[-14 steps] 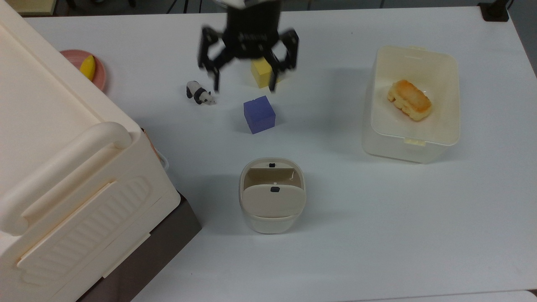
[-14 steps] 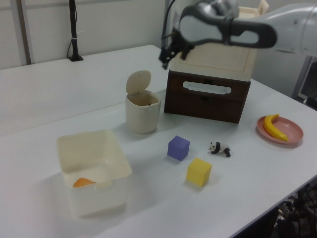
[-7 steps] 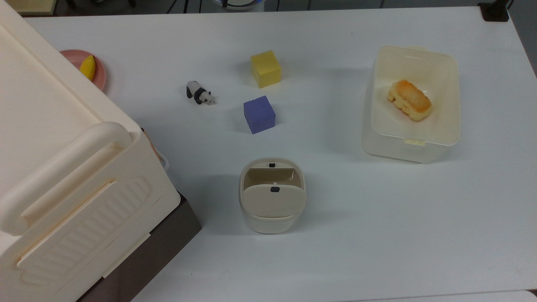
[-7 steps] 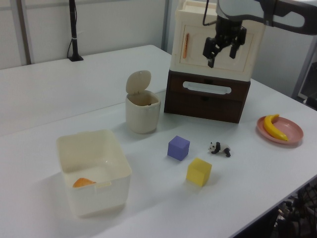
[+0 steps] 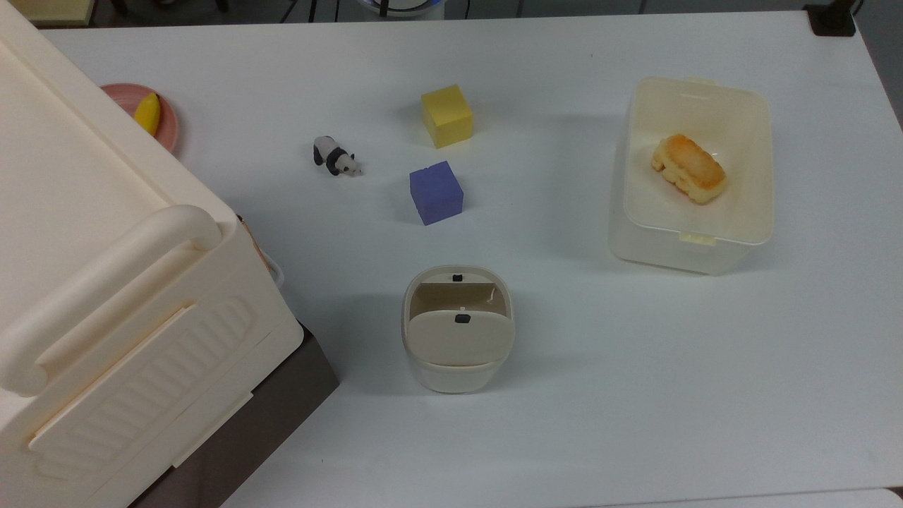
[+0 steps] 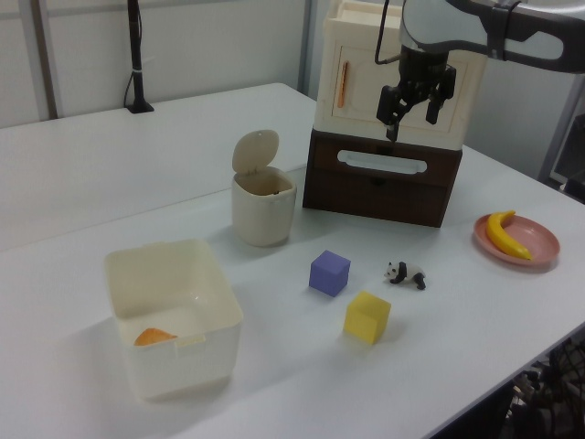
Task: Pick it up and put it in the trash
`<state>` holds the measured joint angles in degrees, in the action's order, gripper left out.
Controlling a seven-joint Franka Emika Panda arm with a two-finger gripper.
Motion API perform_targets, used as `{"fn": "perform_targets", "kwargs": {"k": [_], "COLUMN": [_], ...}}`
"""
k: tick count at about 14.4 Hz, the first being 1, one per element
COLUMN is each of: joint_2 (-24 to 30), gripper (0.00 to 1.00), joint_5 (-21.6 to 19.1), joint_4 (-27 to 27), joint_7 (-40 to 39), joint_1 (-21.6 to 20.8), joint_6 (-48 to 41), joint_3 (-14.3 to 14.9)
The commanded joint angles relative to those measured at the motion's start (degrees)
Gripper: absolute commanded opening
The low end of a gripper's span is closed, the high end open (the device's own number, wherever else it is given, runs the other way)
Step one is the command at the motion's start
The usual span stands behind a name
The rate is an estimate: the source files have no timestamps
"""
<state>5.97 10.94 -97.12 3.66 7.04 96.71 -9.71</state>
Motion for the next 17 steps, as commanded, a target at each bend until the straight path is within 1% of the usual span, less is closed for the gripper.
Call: {"fn": "perform_targets", "kwargs": {"k": [1,4,11,15,16,17], "joint_2": [-0.51,-2.98,-2.99,-2.99,-2.99,-2.99], "gripper": [1.0,1.0,1.0,0.56,0.35,0.22], "joint_5": [-2.67,-3.2,-3.03,-3.11,-3.11,-3.2], "joint_4": [-1.14,3.24,3.25,3.25,3.25,3.25], "joint_7": [1.6,3.98,3.71,3.1,3.02,2.93], "joint_1": [-1.76,-2.73,-2.73,-2.73,-2.73,-2.73], "joint_6": [0.4,0.67,0.23,0.23,0.23,0.23], "joint_3": [0.66,0.66,1.01,1.1,1.36,1.62]}}
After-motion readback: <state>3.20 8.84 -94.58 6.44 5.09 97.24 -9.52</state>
